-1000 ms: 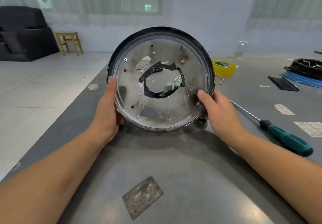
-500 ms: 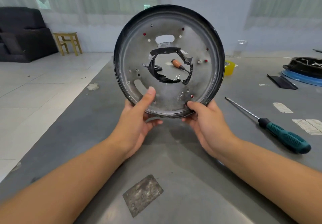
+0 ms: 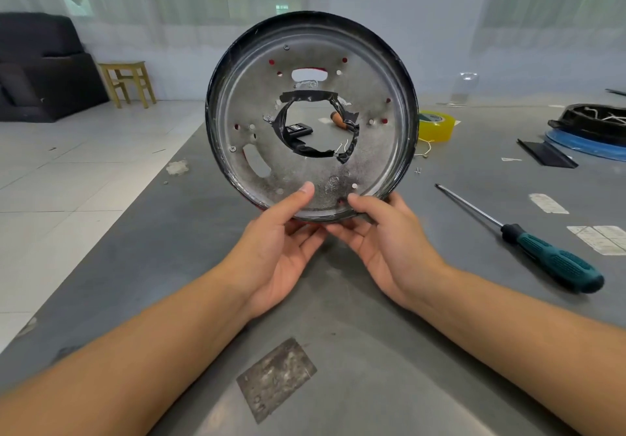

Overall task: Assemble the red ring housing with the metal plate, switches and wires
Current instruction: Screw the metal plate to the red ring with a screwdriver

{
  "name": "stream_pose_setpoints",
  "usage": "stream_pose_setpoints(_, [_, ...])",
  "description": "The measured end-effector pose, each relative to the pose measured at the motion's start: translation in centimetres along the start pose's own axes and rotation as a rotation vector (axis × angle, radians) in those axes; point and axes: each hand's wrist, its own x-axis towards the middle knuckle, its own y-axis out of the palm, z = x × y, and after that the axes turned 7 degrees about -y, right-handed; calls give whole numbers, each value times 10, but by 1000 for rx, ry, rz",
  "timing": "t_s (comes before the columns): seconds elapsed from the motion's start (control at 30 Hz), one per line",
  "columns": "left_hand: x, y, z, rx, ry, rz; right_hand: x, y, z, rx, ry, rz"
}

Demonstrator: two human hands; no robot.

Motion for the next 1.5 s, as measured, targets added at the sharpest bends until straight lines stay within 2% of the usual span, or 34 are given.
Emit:
stream_pose_setpoints(0.2, [4, -7, -1, 63, -87, -75, 4, -3, -3, -13, 37, -10])
stream_pose_setpoints(0.4, [5, -11, -7, 53, -85, -105, 9, -9, -2, -141, 78, 116])
stream_pose_setpoints(0.47, [6, -14, -11, 38, -65, -115, 13, -14, 5, -313, 67, 137])
stream_pose_setpoints(0.53, [8, -18, -16, 16, -38, -147, 20, -23, 14, -568, -52, 100])
stream_pose_setpoints(0.63, [13, -23, -22, 14, -4, -190, 32, -41, 31, -1048, -291, 4])
stream_pose_setpoints(0.73, [17, -25, -27, 30, 29, -226, 51, -63, 45, -1387, -373, -126])
stream_pose_setpoints(0.87, [23, -26, -29, 18, 46, -241, 87, -90, 57, -1616, -344, -209])
stream_pose_setpoints(1.03, [29, -30, -28, 26, 59, -235, 129, -114, 52, -1909, -134, -252])
stream_pose_setpoints(1.2, [34, -34, -28, 27, 63, -221, 157, -127, 51, -1998, -53, -261])
stream_pose_setpoints(1.5, [36, -36, -27, 31, 58, -211, 167, -132, 52, -1859, -61, -324])
